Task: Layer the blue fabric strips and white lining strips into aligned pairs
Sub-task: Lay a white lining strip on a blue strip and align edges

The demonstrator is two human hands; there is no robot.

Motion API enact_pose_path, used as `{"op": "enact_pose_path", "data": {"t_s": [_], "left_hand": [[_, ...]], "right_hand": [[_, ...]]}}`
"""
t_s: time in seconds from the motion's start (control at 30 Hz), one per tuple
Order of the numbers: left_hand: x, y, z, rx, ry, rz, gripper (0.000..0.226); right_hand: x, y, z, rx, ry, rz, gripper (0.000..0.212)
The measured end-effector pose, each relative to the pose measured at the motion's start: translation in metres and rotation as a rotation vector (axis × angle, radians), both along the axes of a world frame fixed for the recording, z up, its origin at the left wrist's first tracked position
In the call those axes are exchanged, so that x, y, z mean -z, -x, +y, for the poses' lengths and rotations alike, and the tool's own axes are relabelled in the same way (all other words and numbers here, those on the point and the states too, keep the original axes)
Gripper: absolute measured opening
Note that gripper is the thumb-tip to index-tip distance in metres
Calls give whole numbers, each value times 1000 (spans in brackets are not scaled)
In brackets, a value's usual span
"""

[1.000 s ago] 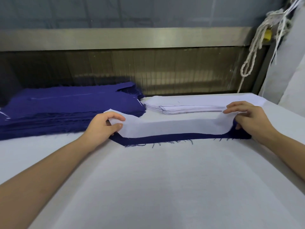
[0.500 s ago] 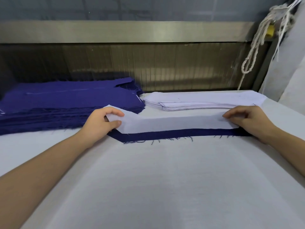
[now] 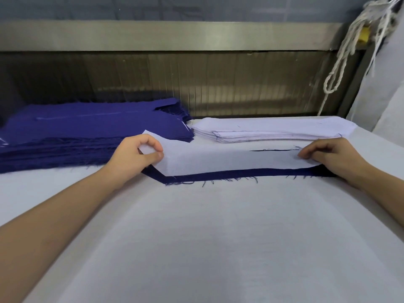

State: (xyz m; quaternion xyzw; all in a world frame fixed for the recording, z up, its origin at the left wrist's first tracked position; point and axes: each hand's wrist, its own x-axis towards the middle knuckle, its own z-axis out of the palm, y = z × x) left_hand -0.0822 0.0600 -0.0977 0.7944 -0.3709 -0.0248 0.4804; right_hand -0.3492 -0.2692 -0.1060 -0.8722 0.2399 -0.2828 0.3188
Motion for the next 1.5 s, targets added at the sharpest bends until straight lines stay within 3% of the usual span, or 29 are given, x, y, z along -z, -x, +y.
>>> {"op": "enact_pose_path", "data": {"t_s": [0.43,0.83,1.5], "left_hand": [[-3,3,4,82,-145,-146,24],[-6,9,4,129,-213,-187,26],[-2,6,5,118,-280,-283,23]], "right_hand": [[-8,3,3,-30,66,126,45],[-11,3,5,16,189,147,26],[-11,3,6,77,133,164,23]]}}
